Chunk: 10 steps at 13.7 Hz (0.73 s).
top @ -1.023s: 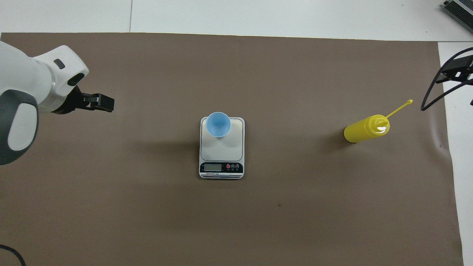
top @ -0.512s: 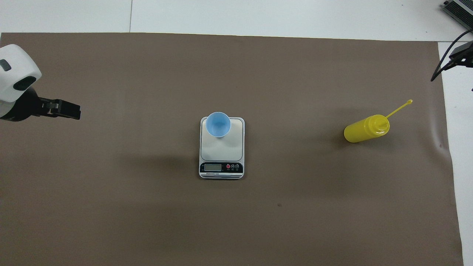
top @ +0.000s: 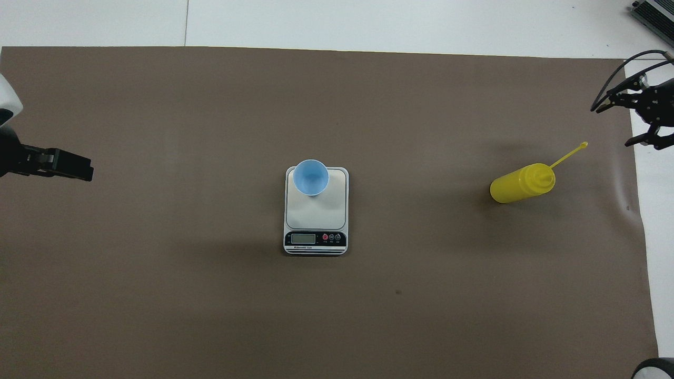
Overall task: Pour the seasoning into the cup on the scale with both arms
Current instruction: 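Reach the right gripper to the yellow bottle and grasp it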
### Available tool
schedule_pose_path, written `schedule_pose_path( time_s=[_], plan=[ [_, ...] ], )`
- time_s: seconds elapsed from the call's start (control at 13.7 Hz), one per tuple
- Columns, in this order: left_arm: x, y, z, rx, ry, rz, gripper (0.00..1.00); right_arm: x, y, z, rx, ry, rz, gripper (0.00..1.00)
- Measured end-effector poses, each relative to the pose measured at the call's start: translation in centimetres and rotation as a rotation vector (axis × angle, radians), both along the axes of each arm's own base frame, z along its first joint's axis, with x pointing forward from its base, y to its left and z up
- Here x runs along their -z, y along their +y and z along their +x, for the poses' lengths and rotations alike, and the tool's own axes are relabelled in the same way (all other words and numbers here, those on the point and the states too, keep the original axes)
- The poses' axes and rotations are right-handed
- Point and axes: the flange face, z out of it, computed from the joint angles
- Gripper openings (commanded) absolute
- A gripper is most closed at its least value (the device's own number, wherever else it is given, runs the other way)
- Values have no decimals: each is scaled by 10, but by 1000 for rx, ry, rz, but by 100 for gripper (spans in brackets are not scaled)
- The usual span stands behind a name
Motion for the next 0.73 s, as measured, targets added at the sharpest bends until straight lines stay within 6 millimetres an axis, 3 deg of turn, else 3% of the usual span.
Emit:
schedule_pose_path(
  time_s=[0.22, 0.73],
  plan=[
    [-6, 0, -3, 1, -11, 1, 100, 40, -4, -4, 31, 78, 85, 100],
    [-9, 4, -5, -25, -16, 1, 100, 99, 13, -23, 182, 217, 278, 100]
  ],
)
